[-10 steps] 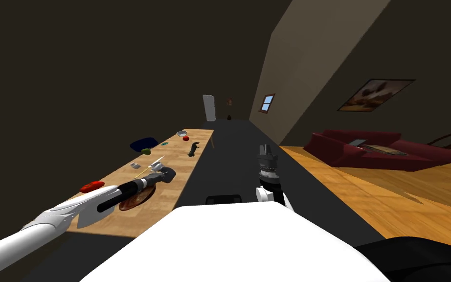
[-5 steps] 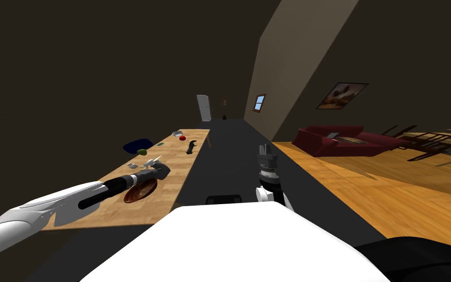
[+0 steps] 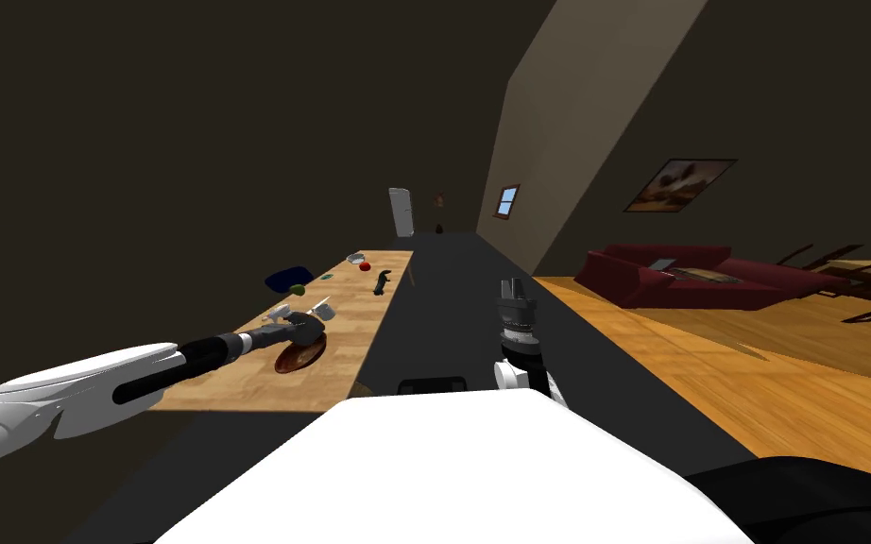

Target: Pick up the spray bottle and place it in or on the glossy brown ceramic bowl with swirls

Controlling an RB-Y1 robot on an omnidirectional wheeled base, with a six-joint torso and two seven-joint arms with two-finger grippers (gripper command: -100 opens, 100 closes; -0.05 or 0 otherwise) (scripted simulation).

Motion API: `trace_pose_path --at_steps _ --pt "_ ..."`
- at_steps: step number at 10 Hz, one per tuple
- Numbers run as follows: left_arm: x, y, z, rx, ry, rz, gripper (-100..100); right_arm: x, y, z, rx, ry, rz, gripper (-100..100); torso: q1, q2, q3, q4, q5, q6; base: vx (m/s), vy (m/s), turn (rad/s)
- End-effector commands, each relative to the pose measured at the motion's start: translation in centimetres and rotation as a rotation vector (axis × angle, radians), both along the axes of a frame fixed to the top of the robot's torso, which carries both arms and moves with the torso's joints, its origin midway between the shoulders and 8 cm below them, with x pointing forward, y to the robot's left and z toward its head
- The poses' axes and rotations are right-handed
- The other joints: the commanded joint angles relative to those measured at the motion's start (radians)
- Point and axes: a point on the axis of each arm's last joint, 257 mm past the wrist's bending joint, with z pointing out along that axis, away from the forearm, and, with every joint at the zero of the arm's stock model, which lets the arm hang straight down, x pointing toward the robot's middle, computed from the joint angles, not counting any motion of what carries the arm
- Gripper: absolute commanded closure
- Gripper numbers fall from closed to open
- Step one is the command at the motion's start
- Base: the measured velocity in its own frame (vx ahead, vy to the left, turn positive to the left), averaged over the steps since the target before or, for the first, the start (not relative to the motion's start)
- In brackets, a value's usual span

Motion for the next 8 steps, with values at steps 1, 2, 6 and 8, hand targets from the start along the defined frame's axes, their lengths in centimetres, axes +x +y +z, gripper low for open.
trace_pose_path --at_steps 1,2,6,8 --pt "-0.5 -0.18 0.41 -0.005 0.022 -0.015 100 0.0 0.0 0.0 0.0 0.0 0.0 0 0.0 0.0 0.0 0.0 0.0 0.0 0.042 0.103 0.144" --pt "-0.83 -0.26 0.56 -0.007 0.037 -0.024 100 0.0 0.0 0.0 0.0 0.0 0.0 0 -0.001 -0.001 -0.001 -0.001 0.0 -0.001 0.045 0.11 0.175" --pt "-0.91 -0.28 0.6 -0.006 0.042 -0.027 -100 0.0 0.01 0.01 0.0 0.0 0.0 0 -0.007 -0.003 -0.003 -0.003 -0.001 0.001 0.022 0.045 0.05" --pt "-0.93 -0.28 0.58 -0.006 0.042 -0.027 -100 0.0 0.01 0.01 0.0 0.0 0.0 0 -0.009 -0.002 -0.003 -0.003 -0.002 0.001 0.0 0.0 0.0"
